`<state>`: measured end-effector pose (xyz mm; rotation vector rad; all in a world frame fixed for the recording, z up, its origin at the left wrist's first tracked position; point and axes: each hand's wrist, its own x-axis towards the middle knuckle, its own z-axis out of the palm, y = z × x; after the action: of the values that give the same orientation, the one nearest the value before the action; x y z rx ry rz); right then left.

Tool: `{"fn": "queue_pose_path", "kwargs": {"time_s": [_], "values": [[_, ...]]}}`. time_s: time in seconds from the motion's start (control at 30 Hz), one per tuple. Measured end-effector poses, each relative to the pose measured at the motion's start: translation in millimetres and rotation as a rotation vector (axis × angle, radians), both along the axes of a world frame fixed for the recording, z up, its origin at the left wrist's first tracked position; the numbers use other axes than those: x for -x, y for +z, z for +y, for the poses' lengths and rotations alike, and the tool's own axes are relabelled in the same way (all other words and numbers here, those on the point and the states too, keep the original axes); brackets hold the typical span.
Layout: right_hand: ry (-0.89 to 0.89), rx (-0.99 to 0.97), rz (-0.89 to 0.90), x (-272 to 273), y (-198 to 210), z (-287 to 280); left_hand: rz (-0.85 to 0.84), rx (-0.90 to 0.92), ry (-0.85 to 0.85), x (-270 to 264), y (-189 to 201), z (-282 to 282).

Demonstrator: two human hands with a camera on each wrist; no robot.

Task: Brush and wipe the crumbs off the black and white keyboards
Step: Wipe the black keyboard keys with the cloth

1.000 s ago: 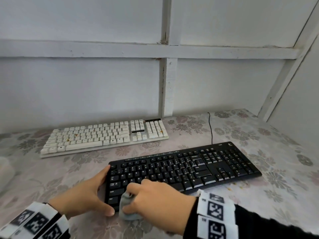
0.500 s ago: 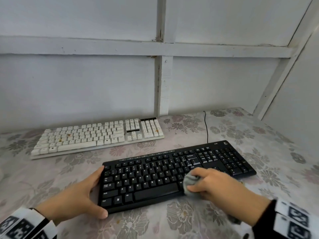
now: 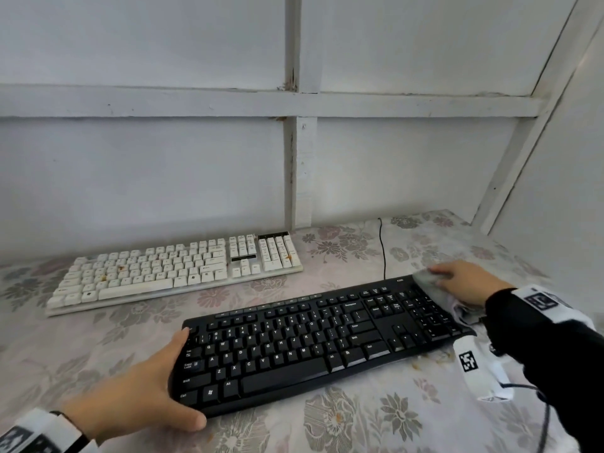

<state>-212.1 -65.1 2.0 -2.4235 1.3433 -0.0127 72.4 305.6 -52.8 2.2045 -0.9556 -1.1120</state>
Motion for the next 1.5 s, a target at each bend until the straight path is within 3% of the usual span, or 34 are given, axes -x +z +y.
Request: {"fn": "queue_pose_path", "kwargs": {"time_s": [0.1, 0.5, 0.83, 1.0, 1.17, 1.3, 1.5], "values": [[-0.016, -0.035, 0.067, -2.5, -7.3, -0.3, -0.076, 0.055, 0.031, 9.5, -2.0, -3.0], [0.010, 0.031, 0.100, 29.0, -14.5, 9.2, -0.081, 0.165, 0.075, 19.6, -1.3, -0.5], [-0.006, 0.061, 0.029, 59.1, -26.4, 26.2, -0.045, 0.167, 0.167, 27.1, 2.7, -1.9], [-0.007, 0.044, 0.092, 68.0, -23.4, 32.6, -0.029, 0.164, 0.149, 25.2, 0.0, -1.0], [0.037, -0.038, 0.314, 64.0, 8.3, 40.7, -0.023, 0.207, 0.134, 25.8, 1.0, 0.9], [0.214, 0.066, 0.212, 12.1, 41.5, 76.5, -0.008, 0.231, 0.081, 25.5, 1.2, 7.4], [0.742, -0.032, -0.113, -122.6, 47.3, 182.1, 0.181, 0.253, 0.146, 20.1, 7.5, 23.5]]}}
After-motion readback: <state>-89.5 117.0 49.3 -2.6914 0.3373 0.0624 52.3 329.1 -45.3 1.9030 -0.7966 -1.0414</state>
